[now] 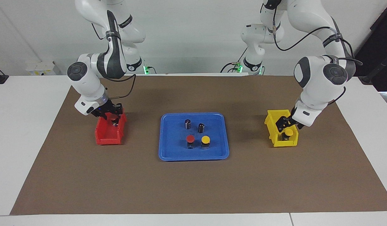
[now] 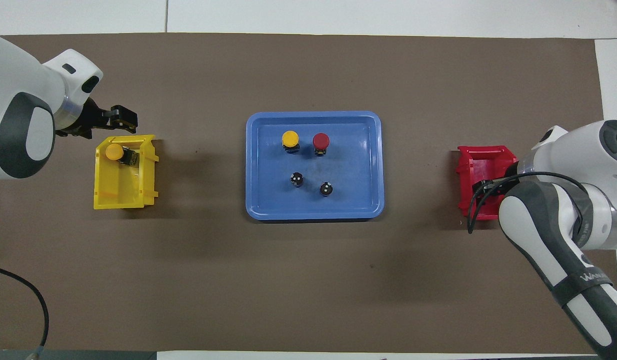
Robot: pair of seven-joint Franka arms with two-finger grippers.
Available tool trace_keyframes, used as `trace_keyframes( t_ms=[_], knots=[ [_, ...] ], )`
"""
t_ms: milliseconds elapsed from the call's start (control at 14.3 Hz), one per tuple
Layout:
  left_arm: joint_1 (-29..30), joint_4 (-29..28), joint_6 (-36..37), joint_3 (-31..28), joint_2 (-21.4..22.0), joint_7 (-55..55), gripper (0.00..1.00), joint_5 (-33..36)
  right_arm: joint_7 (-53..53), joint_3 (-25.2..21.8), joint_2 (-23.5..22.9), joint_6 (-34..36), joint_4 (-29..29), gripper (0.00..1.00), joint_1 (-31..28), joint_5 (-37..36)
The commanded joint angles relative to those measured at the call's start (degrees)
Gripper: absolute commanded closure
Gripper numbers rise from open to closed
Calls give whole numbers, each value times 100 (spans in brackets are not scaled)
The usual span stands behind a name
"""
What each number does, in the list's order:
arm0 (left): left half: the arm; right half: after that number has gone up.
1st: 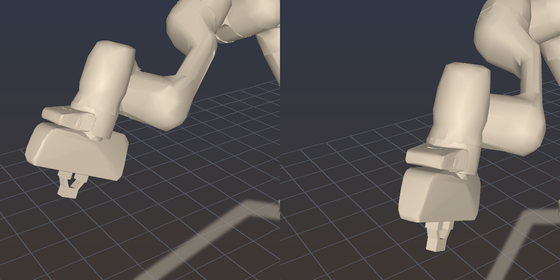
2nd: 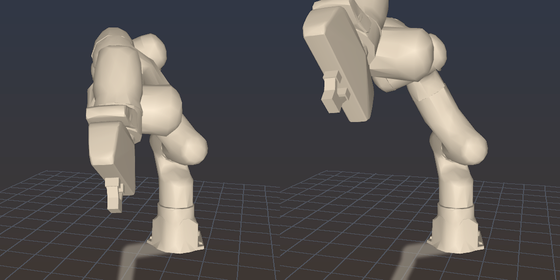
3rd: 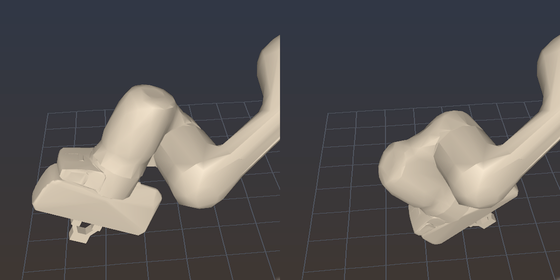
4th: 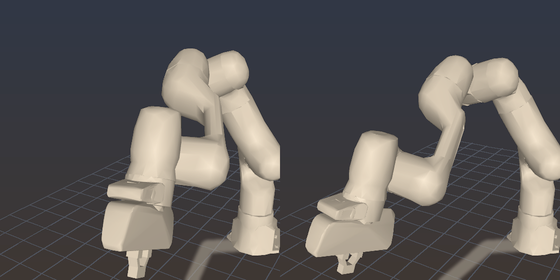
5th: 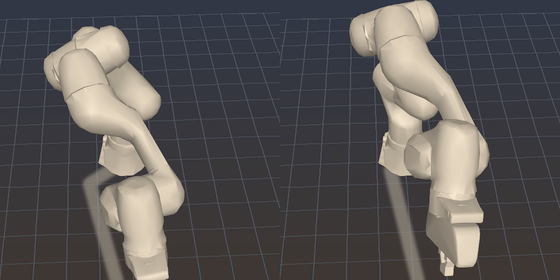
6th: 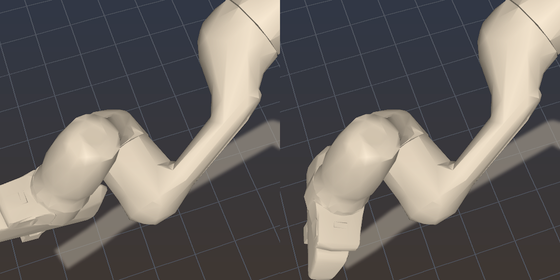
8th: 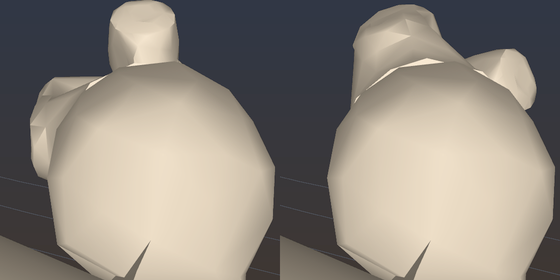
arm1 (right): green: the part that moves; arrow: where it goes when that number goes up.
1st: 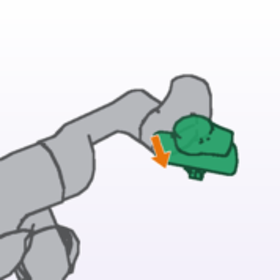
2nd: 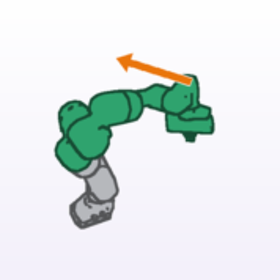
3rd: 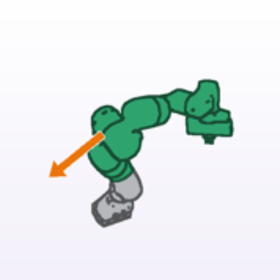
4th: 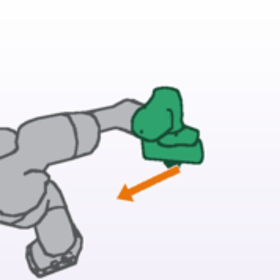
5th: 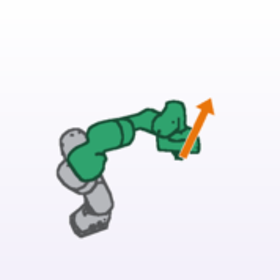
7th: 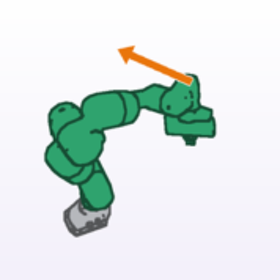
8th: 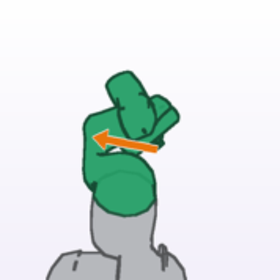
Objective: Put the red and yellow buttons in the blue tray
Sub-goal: 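Withdraw both grippers back toward the yellow and red bins, then grasp a yellow button with the left gripper while the right gripper grasps red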
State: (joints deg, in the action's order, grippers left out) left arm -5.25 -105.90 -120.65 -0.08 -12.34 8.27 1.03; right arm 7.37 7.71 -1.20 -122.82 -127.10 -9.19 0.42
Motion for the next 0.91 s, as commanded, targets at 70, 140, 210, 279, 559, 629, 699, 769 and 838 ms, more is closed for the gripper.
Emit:
trace_keyframes(
  t_ms=[70,140,210,279,559,629,699,769,838],
  knots=[
    [155,-933,-644,69,540,-228,11,-42,300,20,138,-233,-184,32,-127,82],
    [164,-933,-644,69,540,-325,13,-42,326,20,138,-216,-184,32,-179,82],
    [199,-950,-662,69,548,-326,16,-42,344,20,138,-198,-184,32,-197,82],
    [208,-968,-688,69,549,-326,17,-42,344,20,147,-172,-184,32,-197,82],
    [269,-1230,-1153,69,496,-326,25,-42,353,20,147,-172,-218,35,-224,82],
    [305,-1292,-1215,69,496,-334,27,-42,353,20,173,-224,-314,35,-215,82],
    [323,-1293,-1268,69,478,-334,27,-42,353,20,225,-286,-411,35,-215,82],
    [331,-1302,-1295,61,470,-334,27,-42,344,29,226,-347,-447,35,-206,82],
    [332,-1354,-1321,69,461,-334,27,-42,353,20,226,-348,-447,35,-215,82]
  ],
)
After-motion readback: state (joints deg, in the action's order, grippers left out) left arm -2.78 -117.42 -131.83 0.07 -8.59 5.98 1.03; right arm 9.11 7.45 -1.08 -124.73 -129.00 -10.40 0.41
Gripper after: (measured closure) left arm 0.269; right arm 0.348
